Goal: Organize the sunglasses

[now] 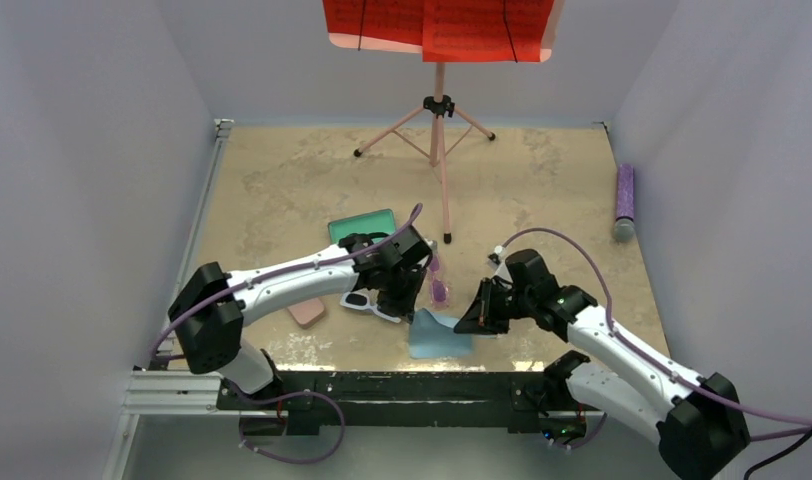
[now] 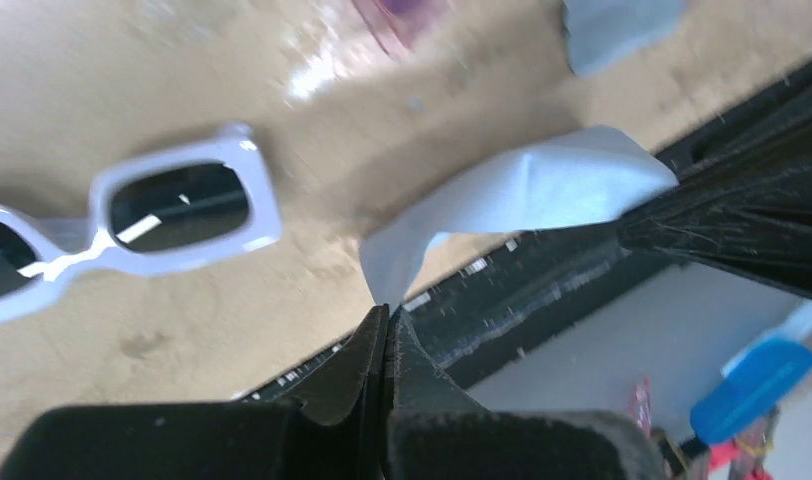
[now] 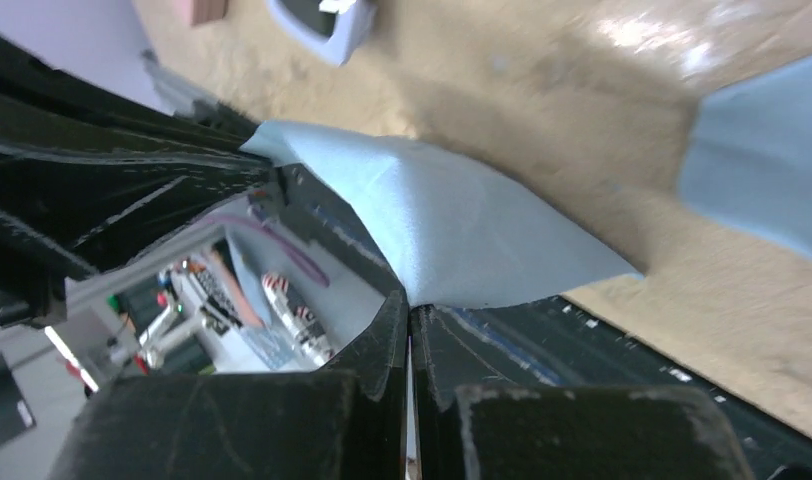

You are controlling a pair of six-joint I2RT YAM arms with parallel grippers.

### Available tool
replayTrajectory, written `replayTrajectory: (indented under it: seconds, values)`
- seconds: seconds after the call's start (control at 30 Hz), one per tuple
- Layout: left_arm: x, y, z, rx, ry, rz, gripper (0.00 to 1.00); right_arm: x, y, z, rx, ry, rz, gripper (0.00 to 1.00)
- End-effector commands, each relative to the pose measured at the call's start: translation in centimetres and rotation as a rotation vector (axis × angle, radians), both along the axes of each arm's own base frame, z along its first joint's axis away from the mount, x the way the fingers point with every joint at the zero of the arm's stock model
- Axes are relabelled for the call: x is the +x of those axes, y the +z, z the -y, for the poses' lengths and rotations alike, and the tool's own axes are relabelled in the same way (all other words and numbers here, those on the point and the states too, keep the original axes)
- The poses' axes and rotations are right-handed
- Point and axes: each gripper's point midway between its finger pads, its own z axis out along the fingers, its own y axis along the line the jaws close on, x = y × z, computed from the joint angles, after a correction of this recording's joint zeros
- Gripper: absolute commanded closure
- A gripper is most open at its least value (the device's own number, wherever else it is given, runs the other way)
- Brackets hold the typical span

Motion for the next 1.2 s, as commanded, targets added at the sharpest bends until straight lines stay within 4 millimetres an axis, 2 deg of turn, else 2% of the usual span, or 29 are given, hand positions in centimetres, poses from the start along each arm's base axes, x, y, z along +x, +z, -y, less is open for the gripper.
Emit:
replayTrajectory:
  seconds: [0.0, 0.13, 0.27, 0.4, 0.53, 0.67, 0.87, 1.0, 1.17]
  values:
    - [5.8, -0.2, 0.2, 0.048, 0.119, 0.141, 1.00, 4.8, -0.7, 0.8, -0.066, -0.086, 0.108, 1.00]
    - [7.9, -1.3, 1.0, 0.050, 0.134, 0.141, 1.00, 6.8, -1.4, 1.1, -0.087, -0.116, 0.114, 1.00]
    - [8.3, -1.5, 1.8, 0.036, 0.106, 0.146, 1.00, 7.8, -1.8, 1.6, -0.112, -0.127, 0.109, 1.00]
    - [7.2, -2.3, 1.6, 0.034, 0.051, 0.138, 1.00, 7.1, -2.7, 1.7, -0.122, -0.092, 0.073, 1.00]
    - [5.8, -4.1, 0.9, 0.065, 0.014, 0.100, 1.00, 5.5, -3.7, 1.5, -0.108, -0.036, 0.002, 1.00]
    - [4.3, -4.7, 1.1, 0.068, -0.029, 0.088, 1.00, 4.3, -4.4, 1.5, -0.100, -0.001, -0.046, 1.00]
    - [2.8, -5.4, 0.8, 0.057, -0.069, 0.061, 1.00, 3.2, -5.6, 2.7, -0.169, 0.009, -0.074, 1.00]
    - [2.3, -6.0, 0.7, 0.065, -0.086, 0.048, 1.00, 2.6, -6.6, 3.6, -0.216, 0.008, -0.101, 1.00]
    - [2.3, -6.4, 0.7, 0.077, -0.088, 0.046, 1.00, 2.6, -7.0, 3.1, -0.187, 0.008, -0.110, 1.00]
